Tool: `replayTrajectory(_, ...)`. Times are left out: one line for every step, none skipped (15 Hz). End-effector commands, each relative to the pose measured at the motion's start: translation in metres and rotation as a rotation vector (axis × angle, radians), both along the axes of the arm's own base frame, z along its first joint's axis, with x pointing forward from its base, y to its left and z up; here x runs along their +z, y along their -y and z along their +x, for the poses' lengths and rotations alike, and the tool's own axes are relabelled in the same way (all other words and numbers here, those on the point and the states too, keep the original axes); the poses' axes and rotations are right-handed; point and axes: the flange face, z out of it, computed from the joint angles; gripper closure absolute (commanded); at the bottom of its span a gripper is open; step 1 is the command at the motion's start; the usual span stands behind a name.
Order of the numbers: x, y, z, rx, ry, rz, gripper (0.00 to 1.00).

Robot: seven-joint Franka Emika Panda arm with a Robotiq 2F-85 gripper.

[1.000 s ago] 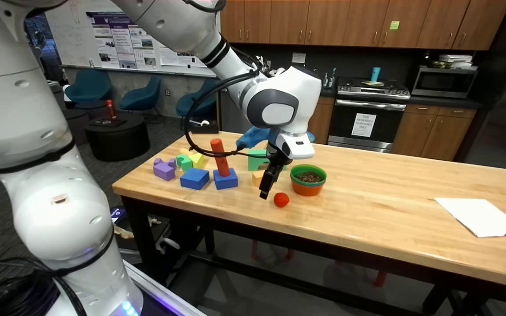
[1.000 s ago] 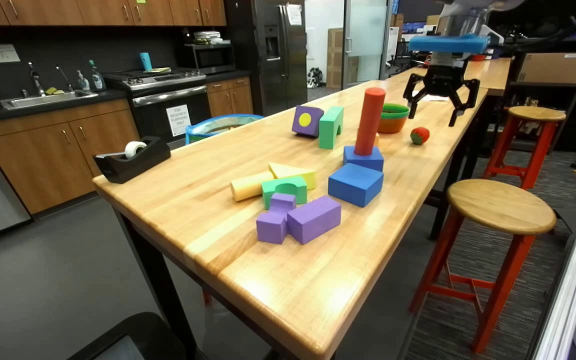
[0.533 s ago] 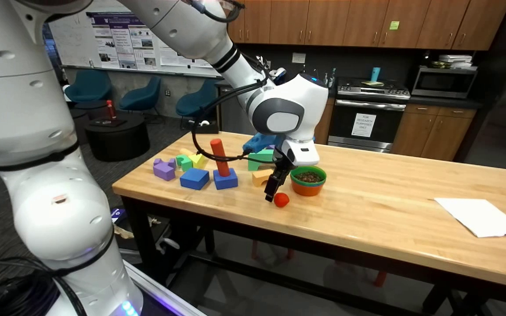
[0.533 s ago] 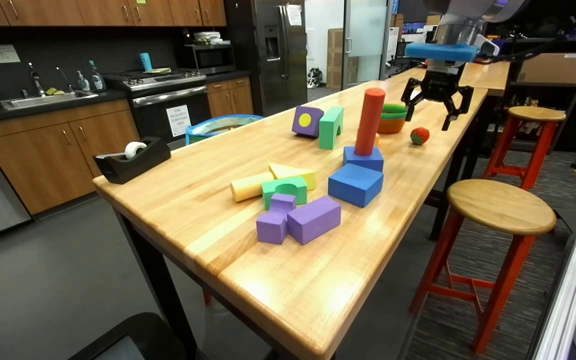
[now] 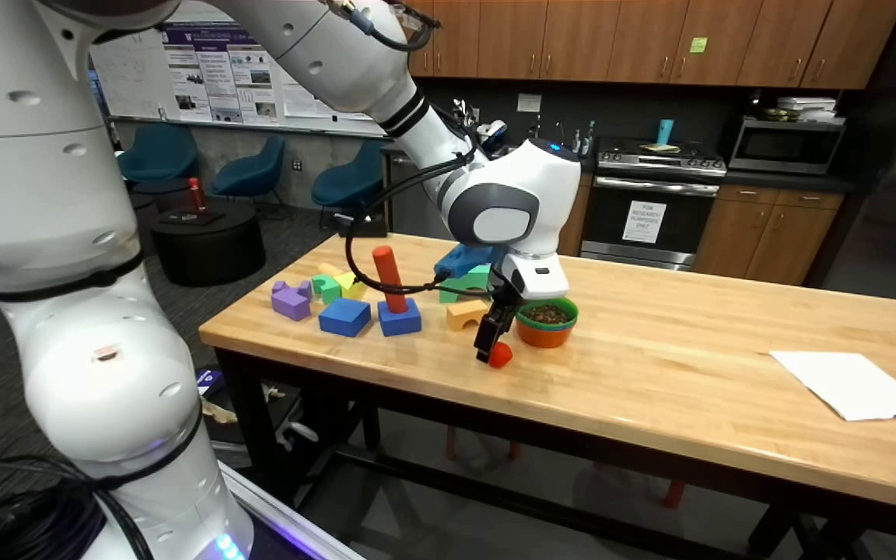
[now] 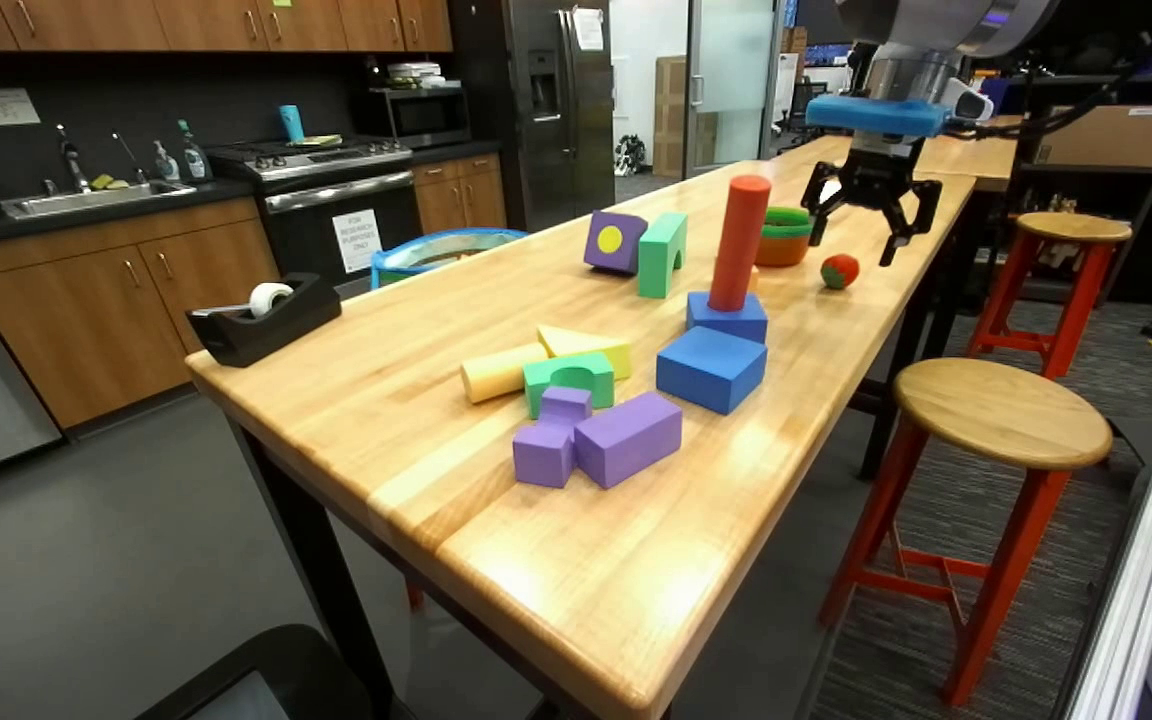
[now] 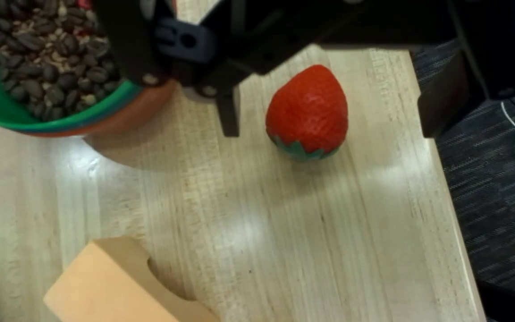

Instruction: Put the red toy in the green bowl

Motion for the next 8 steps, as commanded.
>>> replayTrajectory(-0.002,0.003,0.005,-0.031,0.011,-0.01,0.0)
replayTrajectory(-0.003,0.004,0.006,-0.035,0.011,-0.015,0.0)
replayTrajectory(-0.004,0.005,0.007,-0.043,0.012,-0.017,0.0)
replayTrajectory(-0.006,0.005,0.008,-0.05,0.011,-0.018,0.0)
replayTrajectory(-0.008,0.006,0.01,-0.057,0.008,-0.02,0.0)
replayTrajectory(-0.01,0.006,0.011,-0.063,0.005,-0.021,0.0)
replayTrajectory(-0.012,0.006,0.012,-0.067,0.001,-0.022,0.0)
replayTrajectory(-0.014,0.006,0.013,-0.07,-0.003,-0.024,0.0)
